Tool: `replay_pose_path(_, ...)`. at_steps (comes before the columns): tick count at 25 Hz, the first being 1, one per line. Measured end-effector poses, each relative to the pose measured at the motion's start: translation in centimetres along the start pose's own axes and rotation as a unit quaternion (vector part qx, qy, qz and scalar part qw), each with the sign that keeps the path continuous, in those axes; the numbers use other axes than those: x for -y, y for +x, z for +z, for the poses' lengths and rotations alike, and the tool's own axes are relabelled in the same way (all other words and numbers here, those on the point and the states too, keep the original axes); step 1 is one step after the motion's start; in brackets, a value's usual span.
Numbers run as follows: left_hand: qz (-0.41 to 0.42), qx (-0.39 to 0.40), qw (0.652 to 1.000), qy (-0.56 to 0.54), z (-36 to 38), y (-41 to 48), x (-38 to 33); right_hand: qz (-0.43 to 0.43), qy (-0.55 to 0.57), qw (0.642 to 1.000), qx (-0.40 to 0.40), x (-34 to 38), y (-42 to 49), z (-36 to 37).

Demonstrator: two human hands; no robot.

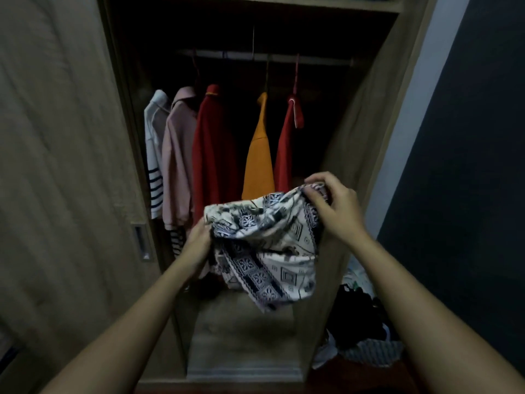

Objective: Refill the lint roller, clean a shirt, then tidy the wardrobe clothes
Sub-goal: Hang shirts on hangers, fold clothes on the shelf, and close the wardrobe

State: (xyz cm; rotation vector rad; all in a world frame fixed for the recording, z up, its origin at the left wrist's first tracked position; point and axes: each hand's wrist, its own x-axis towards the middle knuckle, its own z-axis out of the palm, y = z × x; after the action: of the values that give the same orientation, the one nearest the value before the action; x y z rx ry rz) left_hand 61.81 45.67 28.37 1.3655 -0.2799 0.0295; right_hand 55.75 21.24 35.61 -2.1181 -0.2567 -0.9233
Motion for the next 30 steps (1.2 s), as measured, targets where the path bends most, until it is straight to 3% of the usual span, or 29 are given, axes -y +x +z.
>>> replay_pose_path(2,0.01,-0.034,0.999,0.02,1.0,-0.3,0.3,0.018,0.003,0.997,-0.07,-0.7,0.0,-0.1)
replay_pose_path(5,-0.008,-0.058,0.998,0.03,1.6,0.5,0.9,0.003,-0.034,0.998,-0.044,-0.4,0.2,-0.5)
replay_pose_path(8,-0.017,-0.064,0.998,0.017,3.4,0.2,1.9,-0.001,-0.005,0.992,-0.122,0.1,0.8,-0.9)
replay_pose_path(11,-0.016,-0.081,0.996,0.044,4.7,-0.6,2.2,0.008,-0.057,0.998,-0.019,0.1,0.7,-1.3)
replay_pose_path(15,0.02,-0.103,0.988,0.116,4.3,0.9,0.6,0.058,-0.023,0.995,-0.074,-0.4,1.4,-3.5)
replay_pose_path(17,0.031,-0.09,0.984,0.148,3.9,1.2,0.3,0.083,-0.053,0.994,-0.045,-1.1,0.9,-3.9)
replay_pose_path(20,0.004,-0.029,0.995,0.091,3.5,1.7,0.0,0.18,-0.031,0.983,-0.038,-3.3,0.6,-3.7)
replay_pose_path(22,-0.085,-0.002,0.996,0.012,3.3,2.6,-0.7,0.334,0.076,0.939,-0.024,-5.1,1.1,-3.9)
replay_pose_path(24,-0.185,0.01,0.983,-0.021,3.3,3.6,-1.3,0.48,0.264,0.834,0.058,-6.5,-0.3,-3.0)
replay_pose_path(26,-0.206,0.006,0.979,-0.003,3.1,3.7,-0.6,0.546,0.36,0.737,0.17,-7.9,-5.1,-0.3)
replay_pose_path(27,-0.221,0.003,0.975,0.037,2.8,3.6,-0.1,0.55,0.383,0.706,0.227,-7.9,-7.8,1.2)
replay_pose_path(28,-0.265,-0.006,0.963,0.058,2.6,3.5,0.4,0.544,0.411,0.684,0.259,-7.2,-9.4,2.3)
replay_pose_path(29,-0.312,0.001,0.948,0.064,2.0,3.0,0.7,0.54,0.417,0.686,0.253,-6.7,-10.1,3.1)
replay_pose_path(30,-0.352,0.029,0.933,0.063,1.2,2.7,0.8,0.539,0.401,0.711,0.209,-6.8,-10.0,3.5)
